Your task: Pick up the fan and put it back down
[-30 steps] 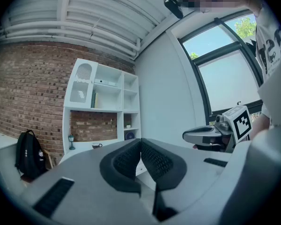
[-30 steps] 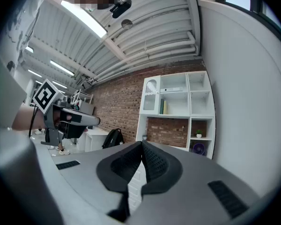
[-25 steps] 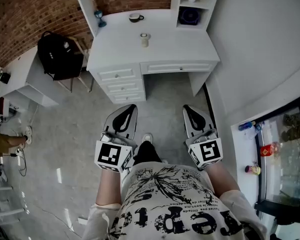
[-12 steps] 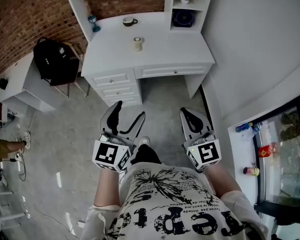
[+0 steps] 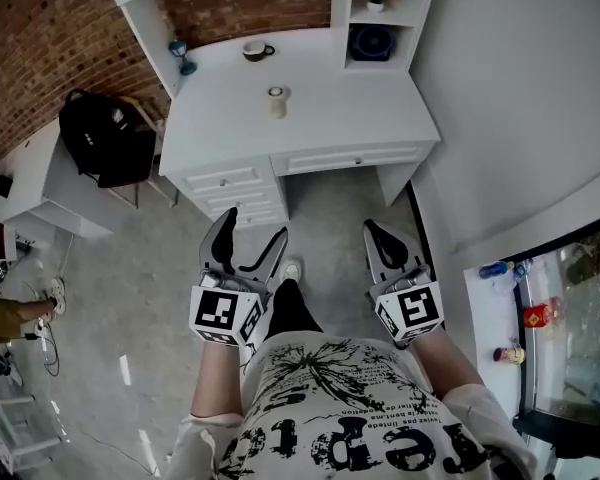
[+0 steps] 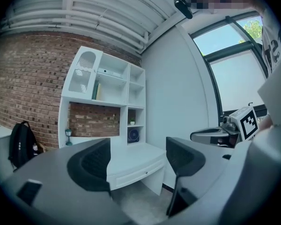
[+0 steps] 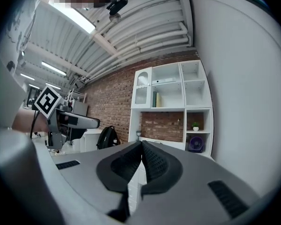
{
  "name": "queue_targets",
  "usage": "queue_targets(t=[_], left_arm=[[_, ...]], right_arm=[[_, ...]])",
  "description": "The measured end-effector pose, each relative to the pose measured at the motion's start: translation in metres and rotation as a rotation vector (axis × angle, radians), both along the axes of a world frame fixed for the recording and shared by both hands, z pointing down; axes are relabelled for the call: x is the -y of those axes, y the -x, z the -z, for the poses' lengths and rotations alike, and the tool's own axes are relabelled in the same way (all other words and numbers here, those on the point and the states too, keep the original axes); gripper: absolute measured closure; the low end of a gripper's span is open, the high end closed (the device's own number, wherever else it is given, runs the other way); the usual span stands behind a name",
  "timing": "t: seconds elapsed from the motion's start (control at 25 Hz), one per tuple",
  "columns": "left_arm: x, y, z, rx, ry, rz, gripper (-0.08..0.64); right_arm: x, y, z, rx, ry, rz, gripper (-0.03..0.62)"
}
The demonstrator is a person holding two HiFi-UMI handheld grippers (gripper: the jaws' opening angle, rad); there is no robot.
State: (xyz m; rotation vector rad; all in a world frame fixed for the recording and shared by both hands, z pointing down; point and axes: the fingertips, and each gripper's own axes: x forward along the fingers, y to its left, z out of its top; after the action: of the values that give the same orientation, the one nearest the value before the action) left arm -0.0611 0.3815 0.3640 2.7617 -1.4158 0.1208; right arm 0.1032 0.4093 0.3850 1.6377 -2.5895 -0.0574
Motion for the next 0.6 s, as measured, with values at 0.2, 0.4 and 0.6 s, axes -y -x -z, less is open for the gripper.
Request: queue_targets(t=[0.2,0.4,0.6], left_arm=[[0.086,0.015,-0.003,0.002,0.016,-0.006,0.204],[0.184,0.03,-0.004,0.01,0.043,-0.032,0.204],[0.283,0.054,-0.002,0.007,0.055,-0.038,0.204]], right_arm=[[0.082,0.014,0.0,-0.012,0.021,-0.019,0.577],[0.181,0.032,0.003,-0.017,0.045,-0.042,0.577],[0.278,0.055,0.006,-0.011,0.07,-0.066,0.577]])
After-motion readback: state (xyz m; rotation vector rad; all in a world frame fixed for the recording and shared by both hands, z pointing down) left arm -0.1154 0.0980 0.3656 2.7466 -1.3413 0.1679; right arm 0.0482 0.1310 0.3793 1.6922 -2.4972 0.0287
